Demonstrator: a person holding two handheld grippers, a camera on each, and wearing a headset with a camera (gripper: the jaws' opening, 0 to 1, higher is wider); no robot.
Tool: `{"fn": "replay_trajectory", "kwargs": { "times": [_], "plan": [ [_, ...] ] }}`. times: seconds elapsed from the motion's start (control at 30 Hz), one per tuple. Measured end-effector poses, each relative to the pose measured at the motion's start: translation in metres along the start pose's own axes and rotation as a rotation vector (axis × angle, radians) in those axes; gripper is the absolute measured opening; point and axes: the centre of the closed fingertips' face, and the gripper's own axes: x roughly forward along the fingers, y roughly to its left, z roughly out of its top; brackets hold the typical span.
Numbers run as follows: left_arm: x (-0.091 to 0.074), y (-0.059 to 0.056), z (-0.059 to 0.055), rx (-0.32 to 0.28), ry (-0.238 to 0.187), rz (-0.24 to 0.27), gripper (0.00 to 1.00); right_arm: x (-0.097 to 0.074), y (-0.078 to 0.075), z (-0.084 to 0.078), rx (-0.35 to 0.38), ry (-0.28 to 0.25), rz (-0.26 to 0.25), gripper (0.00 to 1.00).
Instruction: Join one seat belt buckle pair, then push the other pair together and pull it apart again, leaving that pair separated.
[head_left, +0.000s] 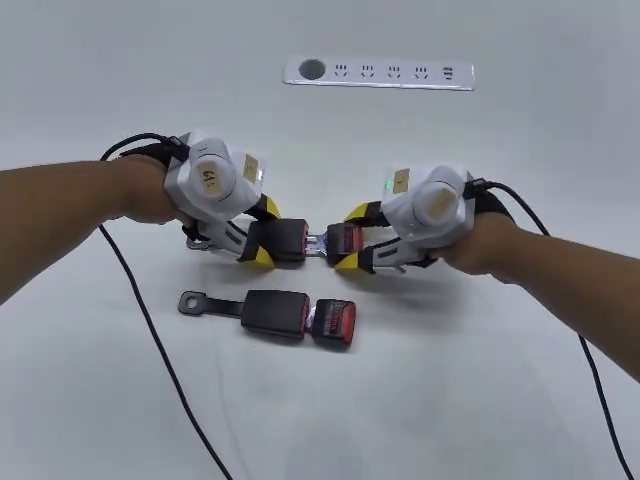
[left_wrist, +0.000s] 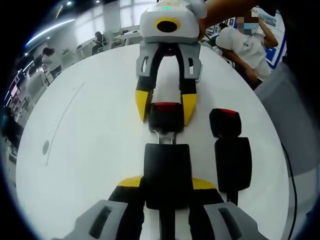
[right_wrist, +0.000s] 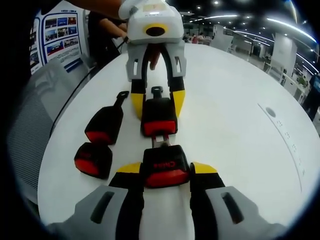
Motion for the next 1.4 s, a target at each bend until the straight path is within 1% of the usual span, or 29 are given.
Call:
{"fn": "replay_trajectory", "kwargs": {
  "times": [0.2,0.3,0.47,0.53,0.63,0.7,0.77,0.8,0.93,1.07,1.17,1.27,1.4],
  "plan": [
    [0.000,-0.001,0.001,-0.002,-0.002,0.000,0.34,-0.006,0.001,-0.005,0.005,-0.003,-0.006,0.35],
    [0.000,0.000,0.000,-0.005,-0.004,0.001,0.34,-0.011,-0.001,-0.009,0.010,-0.006,-0.007,0.35],
    [-0.001,0.000,0.000,-0.010,-0.008,0.004,0.34,-0.022,0.000,-0.015,0.012,-0.001,-0.009,0.35],
    [-0.001,0.000,0.000,-0.011,-0.008,0.004,0.34,-0.029,0.001,-0.018,0.014,0.003,-0.008,0.35],
    [0.000,0.001,-0.001,-0.011,-0.008,0.005,0.35,-0.037,-0.001,-0.026,0.027,0.004,-0.018,0.35],
    [-0.001,0.001,-0.001,-0.014,-0.008,0.006,0.35,-0.041,-0.006,-0.032,0.039,0.003,-0.038,0.35],
    [0.000,0.002,-0.002,-0.013,-0.007,0.005,0.35,-0.045,-0.005,-0.034,0.040,0.001,-0.036,0.35],
    [0.000,0.002,-0.002,-0.013,-0.006,0.005,0.35,-0.048,-0.002,-0.036,0.042,0.004,-0.034,0.35],
    [-0.001,0.001,-0.001,-0.015,-0.004,0.005,0.35,-0.054,-0.008,-0.046,0.044,0.014,-0.037,0.35],
    [-0.001,0.001,-0.001,-0.016,0.003,0.006,0.35,-0.062,-0.005,-0.054,0.056,0.024,-0.047,0.35],
    [-0.001,0.001,0.000,-0.016,0.004,0.005,0.35,-0.068,-0.013,-0.061,0.063,0.032,-0.056,0.35],
    [-0.001,0.001,0.000,-0.017,0.006,0.006,0.35,-0.071,-0.009,-0.066,0.066,0.037,-0.056,0.35],
    [-0.001,0.001,-0.002,-0.018,0.007,0.006,0.35,-0.078,-0.011,-0.072,0.073,0.042,-0.064,0.35]
  ]
}}
